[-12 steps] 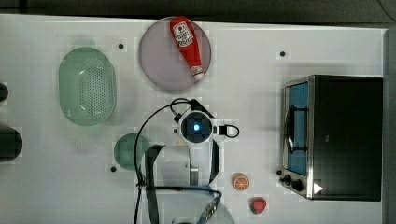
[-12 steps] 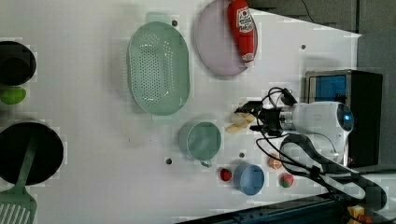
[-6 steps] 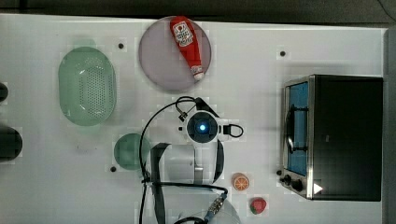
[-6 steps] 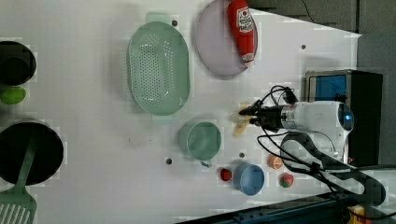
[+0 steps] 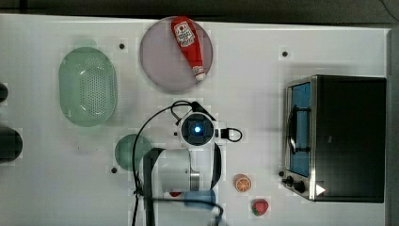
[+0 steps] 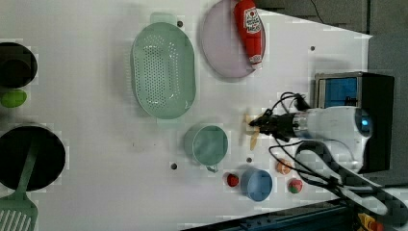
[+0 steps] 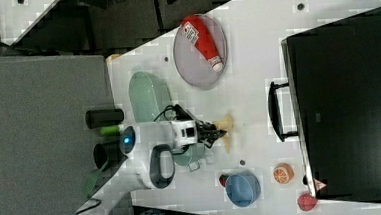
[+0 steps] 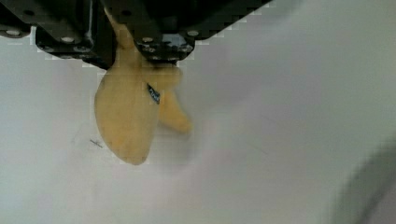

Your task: Pick banana from table and place on oven.

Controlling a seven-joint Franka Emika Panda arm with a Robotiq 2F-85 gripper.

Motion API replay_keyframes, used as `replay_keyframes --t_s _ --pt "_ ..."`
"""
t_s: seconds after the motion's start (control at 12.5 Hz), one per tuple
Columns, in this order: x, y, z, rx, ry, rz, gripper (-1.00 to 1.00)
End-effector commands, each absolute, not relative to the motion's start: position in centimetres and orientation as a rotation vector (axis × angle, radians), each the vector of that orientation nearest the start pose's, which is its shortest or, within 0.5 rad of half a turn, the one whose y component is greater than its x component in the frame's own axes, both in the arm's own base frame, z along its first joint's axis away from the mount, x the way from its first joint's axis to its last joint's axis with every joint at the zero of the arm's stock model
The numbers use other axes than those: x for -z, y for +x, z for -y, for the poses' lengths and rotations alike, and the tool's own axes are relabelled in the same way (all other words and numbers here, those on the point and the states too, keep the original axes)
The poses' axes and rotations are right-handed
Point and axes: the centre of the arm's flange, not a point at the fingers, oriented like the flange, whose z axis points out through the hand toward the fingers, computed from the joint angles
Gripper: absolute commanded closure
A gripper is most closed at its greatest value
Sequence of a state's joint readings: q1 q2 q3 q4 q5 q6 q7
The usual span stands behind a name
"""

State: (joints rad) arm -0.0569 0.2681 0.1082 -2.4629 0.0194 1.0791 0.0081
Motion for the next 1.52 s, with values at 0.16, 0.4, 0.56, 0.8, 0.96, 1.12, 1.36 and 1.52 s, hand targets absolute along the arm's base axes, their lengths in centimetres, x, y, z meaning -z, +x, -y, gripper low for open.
replay_keyframes --t_s 0.16,0.4,0.56,0.8,0.96,1.12,1.36,1.52 --pt "-35.8 50.3 -1.8 0.124 -2.882 -1.138 0.53" --pt "-46.7 50.3 -0.8 0.099 -2.865 -1.182 0.53" --pt "-52.1 50.2 1.3 0.063 -2.848 -1.237 0.53" --pt "-55.2 49.7 8.1 -0.018 -2.783 -1.384 0.53" --pt "-54.7 49.4 14.6 -0.01 -2.755 -1.457 0.53" --pt "-53.0 48.9 21.0 -0.026 -2.801 -1.422 0.53" --pt "-50.0 49.2 28.9 0.017 -2.88 -1.342 0.53" --pt "-48.0 49.8 32.7 0.056 -2.955 -1.279 0.53"
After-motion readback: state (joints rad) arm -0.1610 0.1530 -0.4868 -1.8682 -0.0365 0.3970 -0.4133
